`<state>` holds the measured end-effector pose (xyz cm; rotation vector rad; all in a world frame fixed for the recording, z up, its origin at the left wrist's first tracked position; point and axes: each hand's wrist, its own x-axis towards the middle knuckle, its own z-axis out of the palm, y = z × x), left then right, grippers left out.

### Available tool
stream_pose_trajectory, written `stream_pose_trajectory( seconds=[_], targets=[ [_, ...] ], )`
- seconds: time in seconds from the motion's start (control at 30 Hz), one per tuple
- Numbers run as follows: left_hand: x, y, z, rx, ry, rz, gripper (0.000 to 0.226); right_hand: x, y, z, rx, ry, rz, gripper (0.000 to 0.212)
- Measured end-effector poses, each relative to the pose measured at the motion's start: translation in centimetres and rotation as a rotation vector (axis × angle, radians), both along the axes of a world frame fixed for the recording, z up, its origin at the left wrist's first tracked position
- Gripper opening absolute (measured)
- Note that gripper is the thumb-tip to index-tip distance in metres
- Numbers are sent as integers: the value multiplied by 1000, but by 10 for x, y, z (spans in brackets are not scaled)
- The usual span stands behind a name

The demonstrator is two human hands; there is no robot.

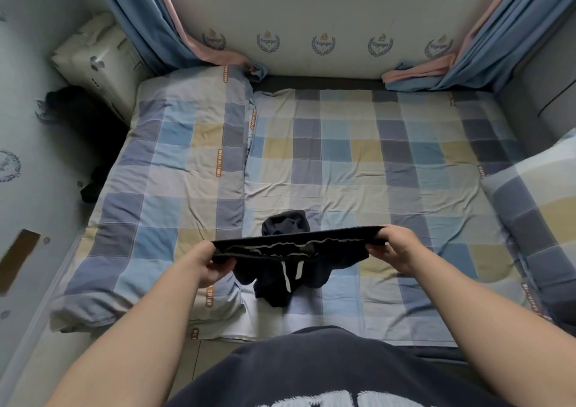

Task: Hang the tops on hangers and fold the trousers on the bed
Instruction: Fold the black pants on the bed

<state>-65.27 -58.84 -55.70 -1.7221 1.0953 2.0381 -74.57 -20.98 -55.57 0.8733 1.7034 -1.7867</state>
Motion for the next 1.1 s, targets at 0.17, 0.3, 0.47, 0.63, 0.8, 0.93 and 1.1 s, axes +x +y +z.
stream_pose_trajectory(
  seconds=[0.17,0.3,0.47,0.63,0.8,0.93,1.1],
  targets=[
    [-7,10,4,81,132,249,45,0,5,2,-235,80,-26,15],
    [-11,21,6,-70,218,263,51,1,0,6,-264,187,19,38],
    [-11,18,11,-6,426,316,38,1,-6,9,242,369,234,33],
    [-11,7,12,165,631,345,24,-4,-5,15,454,476,284,25],
    [-19,18,5,-438,601,-109,26,-6,-2,18,855,574,430,11],
    [-31,11,11,-981,450,-439,5,-16,-2,36,691,627,438,4],
    [-82,-2,64,-1409,474,-515,21,-62,-7,93,698,857,425,10]
  ],
)
